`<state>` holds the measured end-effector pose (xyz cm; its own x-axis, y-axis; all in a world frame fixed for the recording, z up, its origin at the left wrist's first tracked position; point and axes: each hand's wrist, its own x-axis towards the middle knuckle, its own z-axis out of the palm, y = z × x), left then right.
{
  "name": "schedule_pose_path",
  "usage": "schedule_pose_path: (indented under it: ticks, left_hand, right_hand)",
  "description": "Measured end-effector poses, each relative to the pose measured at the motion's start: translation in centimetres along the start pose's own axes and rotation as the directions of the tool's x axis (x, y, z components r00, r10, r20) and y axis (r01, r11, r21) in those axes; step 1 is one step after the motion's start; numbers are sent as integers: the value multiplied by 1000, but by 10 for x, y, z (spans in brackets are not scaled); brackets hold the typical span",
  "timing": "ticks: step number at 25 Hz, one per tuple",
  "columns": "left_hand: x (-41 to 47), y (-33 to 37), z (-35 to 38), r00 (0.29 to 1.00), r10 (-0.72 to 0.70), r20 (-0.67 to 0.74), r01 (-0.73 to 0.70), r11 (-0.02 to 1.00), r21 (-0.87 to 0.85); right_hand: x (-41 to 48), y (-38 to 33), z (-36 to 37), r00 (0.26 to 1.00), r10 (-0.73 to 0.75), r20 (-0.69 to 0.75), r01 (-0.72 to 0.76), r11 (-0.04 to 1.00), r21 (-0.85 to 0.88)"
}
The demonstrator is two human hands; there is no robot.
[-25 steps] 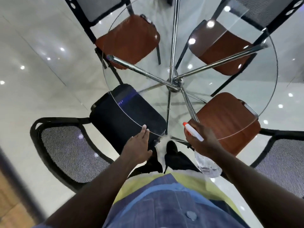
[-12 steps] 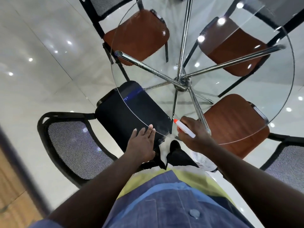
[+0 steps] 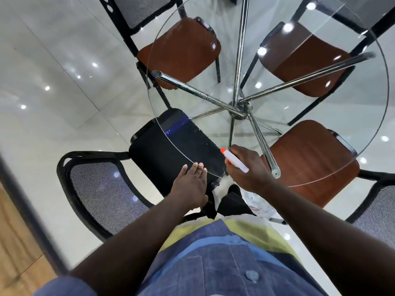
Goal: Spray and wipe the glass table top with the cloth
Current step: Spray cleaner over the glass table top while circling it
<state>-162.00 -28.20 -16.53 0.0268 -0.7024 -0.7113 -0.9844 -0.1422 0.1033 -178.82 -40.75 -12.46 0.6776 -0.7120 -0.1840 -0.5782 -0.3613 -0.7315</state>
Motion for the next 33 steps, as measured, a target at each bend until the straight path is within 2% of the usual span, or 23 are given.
schedule_pose_path:
  ticks: [5,8,11,14,17,21,27,33]
  left_hand:
    - [4,3,-7,1000,11,17,-12,1000,28]
    - [7,2,-7,1000,16,25,-17,998,59]
    - [9,4,-8,1000,18,23,-20,997,79]
    - [11,5,-8,999,18,29,-21,995,95]
    - [12,5,-7,999,21,35,-25,993,118]
    - [16,4,-5,999,18,47,-23,993,113]
    - [17,1,-8,999,24,42,-28,994,108]
    - [18,0,-9,998,26,49,-31,994,103]
  right_hand:
    - [-10,18,-14,995,58,-82,-55,998,38]
    - [-17,32,-30,963,202,-179,-178,974,138]
    - [-27,41,-46,921,272,-277,-228,957,180]
    - [-41,47,-50,892,357,-276,-285,920,268]
    - [-56,56,-49,872,404,-277,-334,904,267]
    - [-82,63,-44,850,435,-296,-340,884,321]
    - [-109,82,-32,903,359,-236,-333,932,145]
    - [-106,79,-20,972,191,-134,-184,981,60]
